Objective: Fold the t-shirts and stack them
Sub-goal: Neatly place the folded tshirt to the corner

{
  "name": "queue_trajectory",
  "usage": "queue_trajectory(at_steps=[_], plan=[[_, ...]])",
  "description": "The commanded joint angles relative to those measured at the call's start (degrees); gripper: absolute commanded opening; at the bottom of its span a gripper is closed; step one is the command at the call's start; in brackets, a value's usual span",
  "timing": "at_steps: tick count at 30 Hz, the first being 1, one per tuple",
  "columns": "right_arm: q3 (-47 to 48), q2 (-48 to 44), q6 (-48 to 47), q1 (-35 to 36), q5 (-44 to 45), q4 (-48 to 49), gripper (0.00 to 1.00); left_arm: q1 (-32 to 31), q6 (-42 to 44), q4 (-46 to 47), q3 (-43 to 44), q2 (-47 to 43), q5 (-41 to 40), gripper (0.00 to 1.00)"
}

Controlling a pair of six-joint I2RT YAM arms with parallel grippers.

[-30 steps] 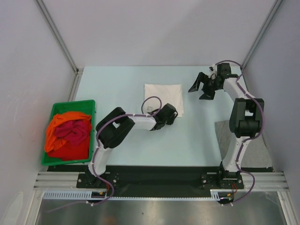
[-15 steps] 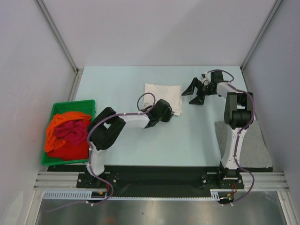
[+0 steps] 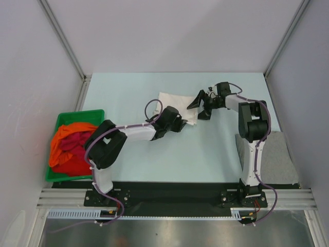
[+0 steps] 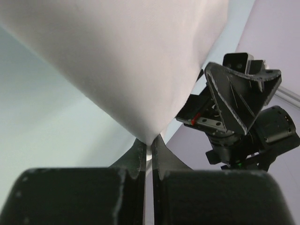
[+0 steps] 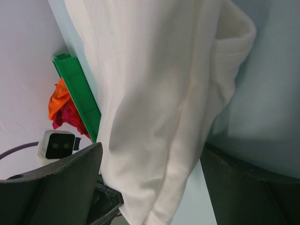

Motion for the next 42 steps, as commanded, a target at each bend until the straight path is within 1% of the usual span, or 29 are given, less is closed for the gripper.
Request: queue_trajectory(at_steps=[1,4,7,9,10,12,15,17,18,19,21,22,23,24,26,27,28,29,30,31,32,34,35,36,38,39,40,41,42], plan=[[-0.55,0.66,5.92,0.33,2.40,5.12,0.91,0.28,1.72,2.18,-0.57,-4.73,1.17,0.00],[-1.52,1.19,8.38,0.51,4.42,7.49,0.90,0.28,2.08,2.10,-1.10,-5.61,1.34,0.00],[-2.75,1.98,13.04,0.60,6.35,12.84,0.89,0.19,2.69,2.10,-1.89,-6.58,2.22,0.00],[-3.10,2.42,16.12,0.60,7.50,16.54,0.86,0.19,2.43,2.18,-2.94,-7.19,2.49,0.00],[-3.45,2.68,16.91,0.68,7.85,19.42,0.83,0.19,2.34,2.53,-3.65,-7.46,2.49,0.00],[-3.72,3.12,18.93,0.69,8.21,20.50,0.80,0.19,2.34,2.71,-4.09,-7.81,2.66,0.00],[-6.26,2.16,20.87,0.77,9.87,24.63,0.76,0.19,3.13,2.97,-4.18,-7.90,3.10,0.00],[-7.41,2.07,21.48,0.95,9.96,27.53,0.70,0.19,3.22,3.32,-4.18,-7.90,3.89,0.00],[-7.59,2.16,21.84,0.95,9.79,28.49,0.65,0.19,3.65,3.59,-4.27,-7.81,4.24,0.00],[-7.67,2.33,21.75,1.12,9.53,29.02,0.54,0.19,4.01,4.37,-4.44,-7.55,5.46,0.00],[-9.07,1.99,22.01,1.39,9.78,30.52,0.35,0.19,5.58,4.38,-4.44,-7.55,7.23,0.01],[-9.95,1.38,22.02,1.30,10.40,31.74,0.15,0.19,6.72,4.29,-4.27,-7.55,8.71,0.04],[-10.57,0.67,21.41,1.30,11.27,31.58,0.04,0.19,8.13,3.86,-4.01,-7.64,10.30,0.09],[-11.10,-0.64,20.62,1.39,13.37,30.45,0.00,0.19,11.36,2.64,-3.83,-7.90,11.09,0.17],[-11.45,-2.14,17.19,1.39,15.40,26.14,0.00,0.19,15.76,1.40,-3.92,-9.38,13.98,0.22],[-12.15,-4.93,16.14,1.48,18.55,25.17,0.00,0.19,21.53,-1.13,-3.92,-10.00,15.22,0.24],[-13.98,-6.35,14.65,1.48,20.67,23.60,0.00,0.19,25.24,-2.55,-3.57,-10.79,16.80,0.25],[-15.13,-8.11,13.85,1.48,22.51,23.06,0.00,0.19,33.81,-4.39,-3.04,-11.93,19.60,0.27],[-15.93,-9.43,13.32,1.48,26.01,22.27,0.00,0.45,38.85,-9.98,-2.25,-12.47,21.72,0.27],[-17.24,-12.05,11.84,1.48,27.70,20.35,0.00,0.72,44.04,-13.77,-0.42,-13.08,22.95,0.27],[-17.78,-13.30,11.21,1.39,31.11,19.20,0.00,0.81,54.53,-16.34,-0.31,-14.04,24.19,0.27],[-19.70,-17.15,10.16,1.56,34.56,15.52,0.00,1.07,65.13,-20.12,-1.80,-19.57,23.94,0.29],[-20.32,-18.48,9.72,1.65,37.88,14.54,0.00,0.99,72.40,-22.05,-2.85,-22.38,22.37,0.29],[-21.11,-19.89,9.71,1.83,39.65,13.48,0.00,1.33,74.91,-24.07,-4.43,-27.71,20.61,0.30],[-22.78,-23.84,10.23,1.83,45.43,8.48,0.00,2.30,79.22,-26.89,-8.91,-33.71,19.98,0.30],[-23.49,-25.16,10.59,1.83,47.04,6.98,0.00,3.61,79.94,-27.95,-10.23,-36.44,19.98,0.30],[-24.19,-26.65,11.20,1.74,49.06,4.19,0.00,4.32,80.47,-28.83,-12.85,-42.21,20.41,0.30],[-25.07,-29.89,11.99,1.74,53.69,2.50,0.00,4.85,80.91,-29.36,-14.19,-44.96,20.68,0.31],[-25.16,-31.31,13.21,1.74,55.82,0.83,0.00,5.98,81.18,-30.33,-15.59,-47.95,21.12,0.31]])
